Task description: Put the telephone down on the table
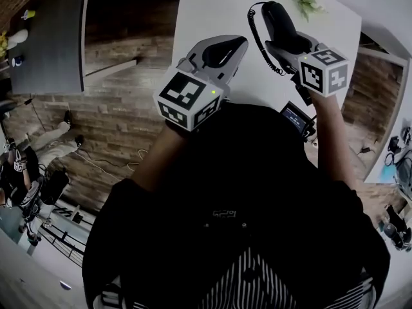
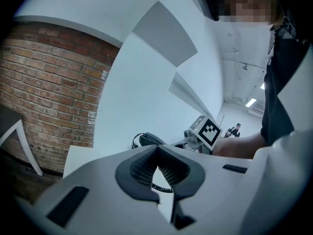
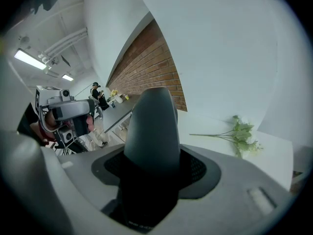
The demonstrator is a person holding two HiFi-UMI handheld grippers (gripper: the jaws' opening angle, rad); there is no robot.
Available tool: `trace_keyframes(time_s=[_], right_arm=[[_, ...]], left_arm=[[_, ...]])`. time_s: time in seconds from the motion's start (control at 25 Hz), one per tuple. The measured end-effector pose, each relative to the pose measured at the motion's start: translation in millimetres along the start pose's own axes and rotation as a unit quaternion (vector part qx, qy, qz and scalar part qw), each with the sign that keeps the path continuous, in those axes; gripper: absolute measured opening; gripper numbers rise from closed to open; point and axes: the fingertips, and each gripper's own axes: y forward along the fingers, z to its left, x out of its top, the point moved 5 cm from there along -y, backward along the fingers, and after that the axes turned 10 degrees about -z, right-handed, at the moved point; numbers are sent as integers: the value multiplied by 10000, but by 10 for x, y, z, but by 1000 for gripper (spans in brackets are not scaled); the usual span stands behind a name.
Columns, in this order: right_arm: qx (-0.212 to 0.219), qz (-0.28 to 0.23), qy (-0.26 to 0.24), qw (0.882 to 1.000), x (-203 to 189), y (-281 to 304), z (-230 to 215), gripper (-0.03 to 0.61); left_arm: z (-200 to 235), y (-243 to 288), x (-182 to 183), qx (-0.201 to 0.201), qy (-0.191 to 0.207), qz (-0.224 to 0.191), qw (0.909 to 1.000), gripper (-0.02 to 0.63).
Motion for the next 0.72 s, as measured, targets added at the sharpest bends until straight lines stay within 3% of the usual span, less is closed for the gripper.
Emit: trace_keyframes(time_s=[0.72], right_arm=[[-123,504,27,9986,-308,517,-300,276]], left_arm=[[245,16,-77,238,-200,57,9995,6]])
